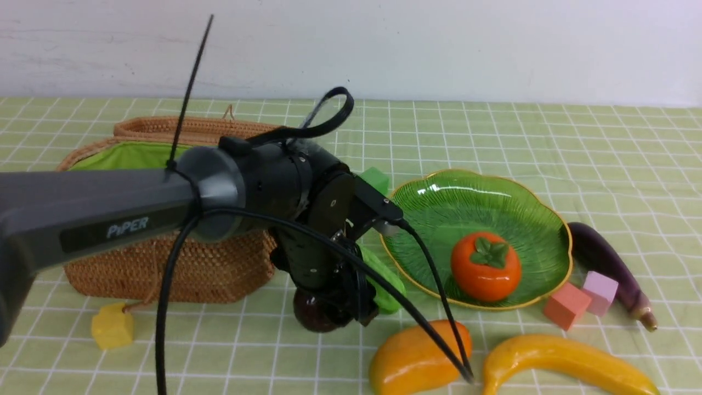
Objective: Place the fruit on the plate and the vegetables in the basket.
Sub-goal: Grab a mangosteen with your left arm and put it on the plate on the right
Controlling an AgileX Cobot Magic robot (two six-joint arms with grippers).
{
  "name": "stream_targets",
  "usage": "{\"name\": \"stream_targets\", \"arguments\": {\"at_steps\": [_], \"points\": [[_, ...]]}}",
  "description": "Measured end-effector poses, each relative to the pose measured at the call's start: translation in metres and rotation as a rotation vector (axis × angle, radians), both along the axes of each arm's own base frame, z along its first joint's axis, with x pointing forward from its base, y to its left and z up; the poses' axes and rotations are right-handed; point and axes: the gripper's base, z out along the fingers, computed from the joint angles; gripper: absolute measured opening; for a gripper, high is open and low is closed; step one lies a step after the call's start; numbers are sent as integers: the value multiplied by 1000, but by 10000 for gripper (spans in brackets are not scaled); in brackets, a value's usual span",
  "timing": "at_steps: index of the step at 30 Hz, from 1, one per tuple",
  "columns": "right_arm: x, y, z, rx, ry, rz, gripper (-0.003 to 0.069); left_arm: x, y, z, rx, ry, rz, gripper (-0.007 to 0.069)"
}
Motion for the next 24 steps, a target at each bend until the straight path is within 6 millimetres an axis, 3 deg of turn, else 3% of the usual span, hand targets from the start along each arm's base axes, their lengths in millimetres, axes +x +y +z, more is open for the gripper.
{"name": "stream_targets", "arguments": {"at_steps": [8, 13, 18, 24], "points": [[4, -4, 0, -45, -42, -31, 231, -16, 10, 51, -80, -65, 9, 571], [12, -12, 3, -70, -109, -144, 231, -19, -6, 75, -196, -192, -86, 571], [20, -23, 7, -42, -142, -326, 231, -1, -39, 83, -301, -276, -154, 571], [23, -29, 9, -47, -161, -412, 232, 44, -80, 64, -348, -303, -159, 571]]}}
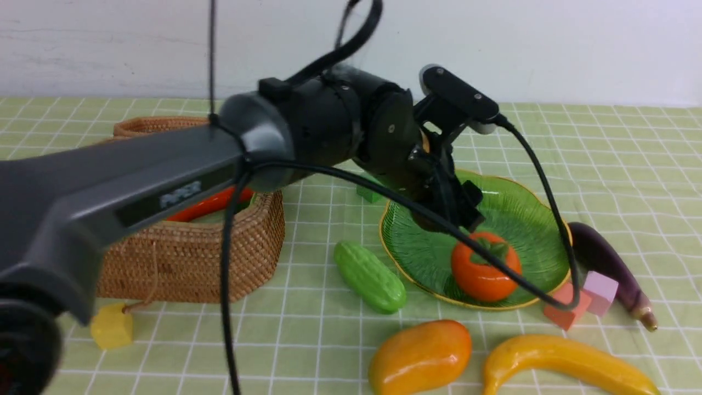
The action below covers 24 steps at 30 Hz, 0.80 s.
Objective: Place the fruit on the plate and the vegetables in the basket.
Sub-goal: Grab a mangosteen with your left arm and put it on the plate on the right
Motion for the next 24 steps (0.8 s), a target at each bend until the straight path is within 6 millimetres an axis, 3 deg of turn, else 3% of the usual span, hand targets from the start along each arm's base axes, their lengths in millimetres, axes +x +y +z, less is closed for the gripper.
{"name": "stream_targets", "arguments": {"at_steps": [5, 9, 24], "points": [[-1, -2, -3, 0, 38, -27, 237, 24, -21, -26, 28, 32, -3, 571], [-4, -5, -7, -7, 94, -56, 238, 31, -26, -36, 51, 27, -7, 571], [-6, -5, -10, -18, 132, -61, 238, 32, -24, -34, 87, 9, -9, 578]]}}
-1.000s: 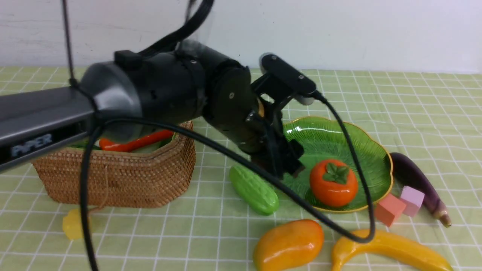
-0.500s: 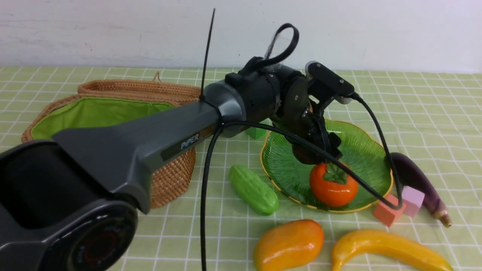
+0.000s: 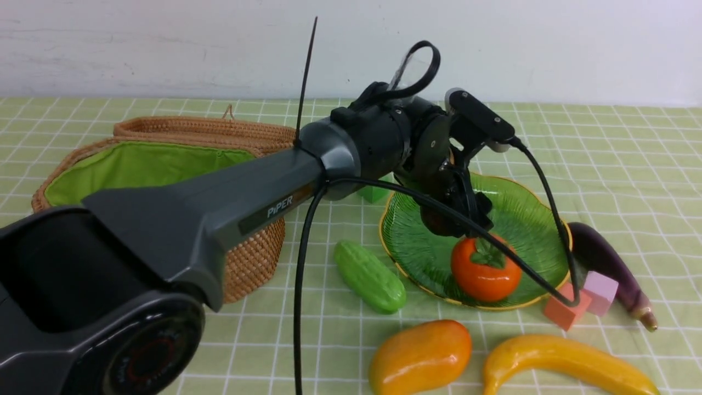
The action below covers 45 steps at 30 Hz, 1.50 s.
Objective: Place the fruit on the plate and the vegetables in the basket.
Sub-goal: Grab a mangosteen with your left arm and put it on the plate on the right, then grab the mango with your left arm and place it on the right plate
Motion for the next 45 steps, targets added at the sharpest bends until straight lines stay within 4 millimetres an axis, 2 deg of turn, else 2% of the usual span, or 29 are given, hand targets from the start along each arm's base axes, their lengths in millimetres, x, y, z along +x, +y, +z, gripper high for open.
{"name": "stream_targets", "arguments": {"at_steps": [3, 5, 10, 15, 23, 28, 30, 36, 37, 38, 40, 42, 45], "points": [[0, 0, 0, -11, 0, 15, 238, -2, 2, 8, -7, 0, 1, 578], [-1, 2, -1, -6, 9, 36, 238, -6, 5, 23, -20, -11, 2, 578], [-2, 5, -1, 6, 9, 71, 239, -10, 8, 41, -46, -34, 2, 578], [-3, 9, -1, 17, 18, 111, 239, -10, 7, 37, -49, -23, 3, 590], [-5, 12, -2, 34, 33, 142, 239, -4, 3, 25, -85, -13, 51, 660], [-5, 11, -2, 33, 38, 141, 239, -6, 5, 27, -94, 19, 86, 657], [-5, 11, -2, 32, 40, 141, 239, -8, 7, 32, -93, 25, 90, 628], [-5, 11, -2, 25, 39, 146, 239, -24, 21, 56, -33, 92, 102, 408], [-5, 11, -2, 17, 37, 155, 239, -33, 29, 70, -4, 122, 106, 300], [-5, 12, -2, 15, 38, 162, 239, -39, 34, 78, 9, 140, 111, 226], [-6, 12, -2, 10, 38, 176, 239, -48, 43, 91, 26, 169, 123, 88], [-7, 14, -3, 11, 42, 196, 239, -59, 52, 104, 50, 207, 137, -8], [-8, 15, -3, 10, 46, 222, 239, -73, 59, 115, 52, 267, 158, -13]]}}
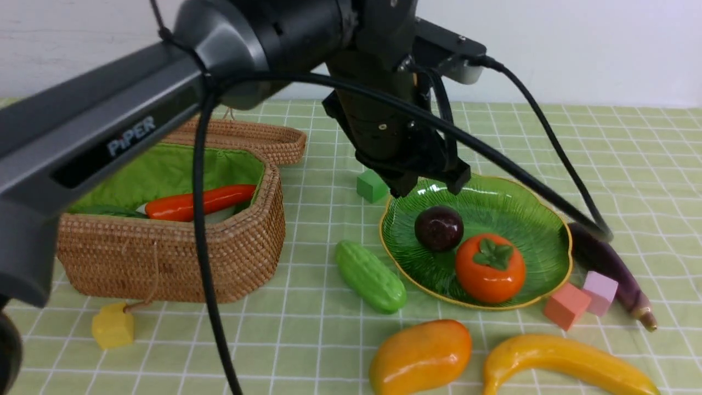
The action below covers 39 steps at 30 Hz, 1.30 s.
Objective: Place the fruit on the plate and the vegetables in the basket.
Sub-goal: Grab the mango with your left arm and place it on the right plate
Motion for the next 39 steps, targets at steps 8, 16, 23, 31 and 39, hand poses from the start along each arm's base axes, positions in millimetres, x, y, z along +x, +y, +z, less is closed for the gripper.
{"name": "stream_targets", "arguments": {"at_steps": [8, 16, 23, 31, 39], "points": [[-2, 0, -2, -18, 29, 15, 239, -53, -7, -35, 137, 113, -70, -13], [-5, -1, -6, -33, 78, 19, 239, -80, -20, -71, 173, 180, -162, 14], [-6, -1, -6, -30, 82, 21, 239, -68, -32, -102, 193, 181, -193, 351], [-6, -1, -6, -28, 81, 22, 218, -53, -46, -154, 266, 192, -201, 659], [-6, 1, -5, -8, 78, 34, 192, -50, -47, -186, 349, 241, -206, 525]]}}
